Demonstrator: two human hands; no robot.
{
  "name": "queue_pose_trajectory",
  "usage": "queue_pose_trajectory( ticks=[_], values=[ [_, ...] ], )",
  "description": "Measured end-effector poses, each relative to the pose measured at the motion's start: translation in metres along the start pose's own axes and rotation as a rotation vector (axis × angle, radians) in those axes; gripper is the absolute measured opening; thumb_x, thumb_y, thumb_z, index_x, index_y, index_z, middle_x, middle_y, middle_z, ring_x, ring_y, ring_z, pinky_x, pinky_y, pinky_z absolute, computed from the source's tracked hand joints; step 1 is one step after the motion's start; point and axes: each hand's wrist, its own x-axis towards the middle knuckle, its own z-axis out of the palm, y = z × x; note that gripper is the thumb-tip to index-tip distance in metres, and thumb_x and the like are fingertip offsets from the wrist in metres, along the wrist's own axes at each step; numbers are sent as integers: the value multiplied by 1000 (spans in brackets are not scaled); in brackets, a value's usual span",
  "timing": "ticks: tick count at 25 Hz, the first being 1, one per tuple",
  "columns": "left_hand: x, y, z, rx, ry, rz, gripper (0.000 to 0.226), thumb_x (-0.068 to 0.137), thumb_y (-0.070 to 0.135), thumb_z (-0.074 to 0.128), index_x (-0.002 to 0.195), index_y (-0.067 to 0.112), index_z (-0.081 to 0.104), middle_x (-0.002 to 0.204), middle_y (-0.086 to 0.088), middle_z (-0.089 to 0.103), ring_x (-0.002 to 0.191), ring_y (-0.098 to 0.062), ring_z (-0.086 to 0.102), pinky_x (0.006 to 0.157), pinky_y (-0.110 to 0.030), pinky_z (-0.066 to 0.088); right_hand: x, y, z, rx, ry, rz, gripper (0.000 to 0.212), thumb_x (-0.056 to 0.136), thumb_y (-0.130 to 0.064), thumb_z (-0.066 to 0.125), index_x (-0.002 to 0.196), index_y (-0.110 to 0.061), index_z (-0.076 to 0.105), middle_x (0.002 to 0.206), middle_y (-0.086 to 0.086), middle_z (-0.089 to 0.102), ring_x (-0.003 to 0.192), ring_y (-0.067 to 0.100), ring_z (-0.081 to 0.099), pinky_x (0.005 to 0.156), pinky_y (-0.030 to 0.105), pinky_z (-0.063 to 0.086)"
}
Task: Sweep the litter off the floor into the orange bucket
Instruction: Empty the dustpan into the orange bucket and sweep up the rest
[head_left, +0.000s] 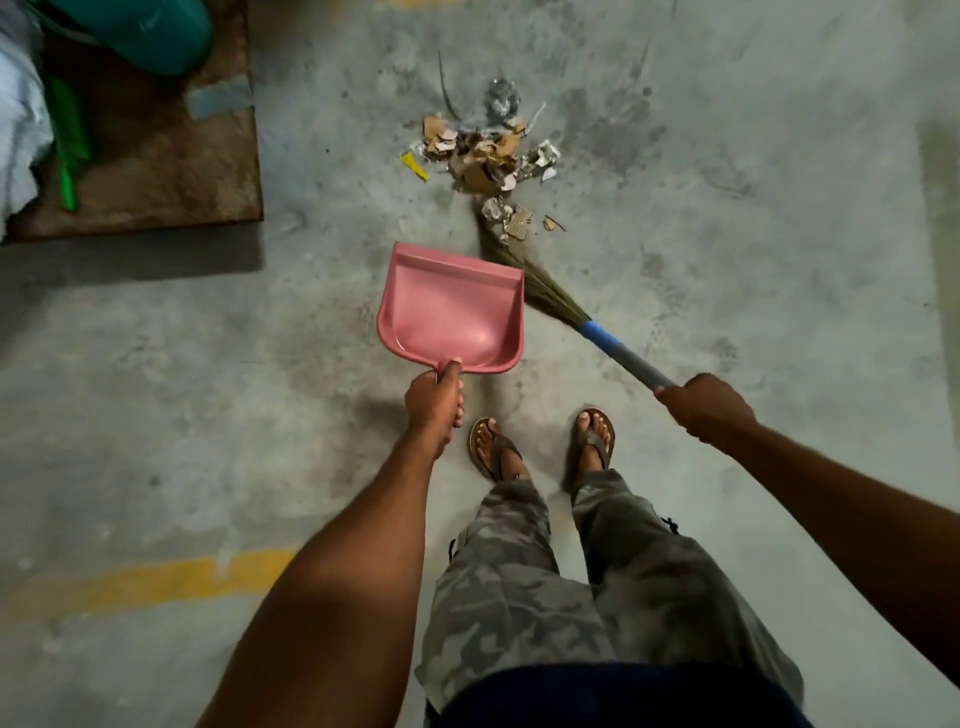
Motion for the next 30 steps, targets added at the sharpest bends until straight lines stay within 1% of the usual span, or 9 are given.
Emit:
queue_pose_trajectory(
  ticks=[5,10,15,18,20,22,24,28,30],
  values=[
    [-3,-22,21,-54,54,-14,39,100,36,64,71,11,61,50,0,52,39,-12,42,38,-21,35,56,-22,-25,-139,133,-35,32,94,-33,62,110,-6,66,82,8,60,76,29,59,69,31,46],
    [-9,-6,40,-63,124,9,39,99,41,64,75,10,64,51,-1,54,38,-13,45,37,-21,37,66,-44,-59,-103,258,-157,40,93,-43,63,112,-8,67,88,8,59,89,34,66,74,35,48],
    [-38,17,45,-91,119,41,39,98,42,65,78,9,65,53,0,56,41,-13,48,40,-23,40,22,-9,-82,-54,263,-166,40,93,-53,60,97,-12,62,85,8,61,77,31,59,68,34,45],
    [-57,30,43,-90,98,58,40,97,44,65,76,11,65,53,0,57,41,-13,48,42,-24,41,-6,24,-86,15,260,-188,49,94,-58,56,87,-10,63,79,7,61,69,29,58,63,32,42],
    [-64,40,38,-91,77,78,39,97,43,65,74,12,64,53,0,56,40,-13,47,41,-23,39,-17,35,-89,85,237,-194,52,93,-60,55,80,-11,64,77,10,66,66,28,60,61,33,48],
    [-64,47,32,-60,61,90,38,97,41,64,74,11,63,56,-2,57,40,-13,47,41,-22,39,-25,36,-87,167,195,-178,53,88,-62,57,76,-11,68,77,12,71,67,32,67,66,43,59],
    [-60,51,22,-16,46,93,37,97,39,64,73,11,63,57,-3,57,39,-14,47,40,-22,38,-29,29,-83,268,174,-147,57,81,-66,57,75,-11,71,75,12,74,66,33,72,70,48,62],
    [-36,59,4,36,42,91,35,96,37,65,72,11,63,57,-3,58,39,-14,48,41,-22,39,-22,0,-72,392,105,-130,59,84,-63,62,80,-6,74,74,12,73,57,28,64,58,37,53],
    [-13,65,0,58,42,79,34,96,37,64,73,12,65,57,-2,59,41,-14,48,42,-22,40,-6,-20,-66,410,93,-136,58,85,-62,63,82,-6,74,75,12,72,57,27,63,56,34,51]
  ],
)
